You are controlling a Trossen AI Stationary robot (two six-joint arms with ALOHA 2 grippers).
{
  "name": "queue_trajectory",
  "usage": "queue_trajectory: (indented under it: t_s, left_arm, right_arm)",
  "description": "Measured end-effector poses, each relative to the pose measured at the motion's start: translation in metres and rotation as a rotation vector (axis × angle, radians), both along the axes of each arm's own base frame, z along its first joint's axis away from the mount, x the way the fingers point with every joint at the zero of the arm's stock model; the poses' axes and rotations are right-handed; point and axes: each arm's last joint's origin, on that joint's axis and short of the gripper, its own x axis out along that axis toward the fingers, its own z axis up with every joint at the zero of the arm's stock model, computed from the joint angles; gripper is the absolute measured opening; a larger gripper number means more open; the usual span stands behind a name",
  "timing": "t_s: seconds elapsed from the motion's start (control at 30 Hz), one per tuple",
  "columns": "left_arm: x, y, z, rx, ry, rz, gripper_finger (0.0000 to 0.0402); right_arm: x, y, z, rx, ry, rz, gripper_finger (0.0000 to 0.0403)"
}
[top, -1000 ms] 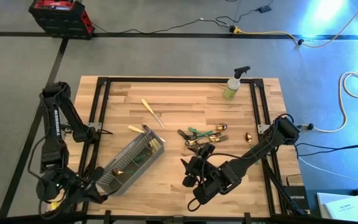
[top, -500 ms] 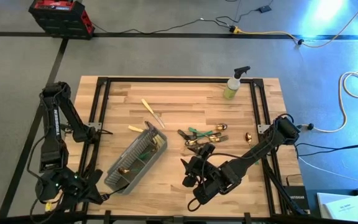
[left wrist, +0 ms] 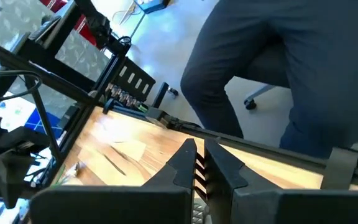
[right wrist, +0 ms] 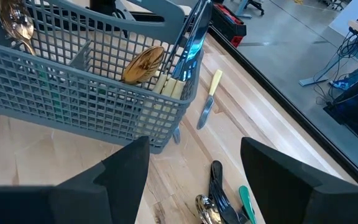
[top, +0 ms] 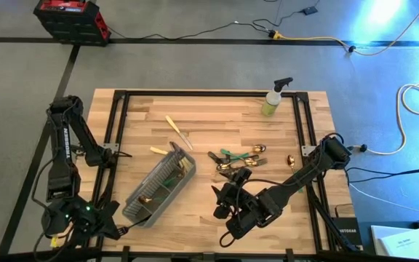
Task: Sort silverware
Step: Put the fork into the silverware tray
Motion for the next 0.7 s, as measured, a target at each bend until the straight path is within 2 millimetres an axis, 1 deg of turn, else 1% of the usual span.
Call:
queue_trajectory:
  t_s: [0.13,0.23,0.37,0.7]
  left_arm:
    - [0.002,0.0,0.001,-0.03,0.01,0.017,0.0]
    - [0.003,0.0,0.007,-0.095,0.004,0.028,0.0001]
    - [0.003,0.005,0.014,-0.138,-0.006,0.039,0.0002]
    - [0.001,0.012,0.021,-0.172,-0.015,0.036,0.0001]
  right_arm:
    - [0.0,0.0,0.0,0.0,0.0,0.0,0.0237]
    - [0.0,-0.001,0.0,0.0,-0.001,-0.002,0.0237]
    - [0.001,-0.002,0.0,0.0,-0.001,-0.005,0.0237]
    - [0.001,-0.002,0.0,0.001,-0.001,-0.005,0.0237]
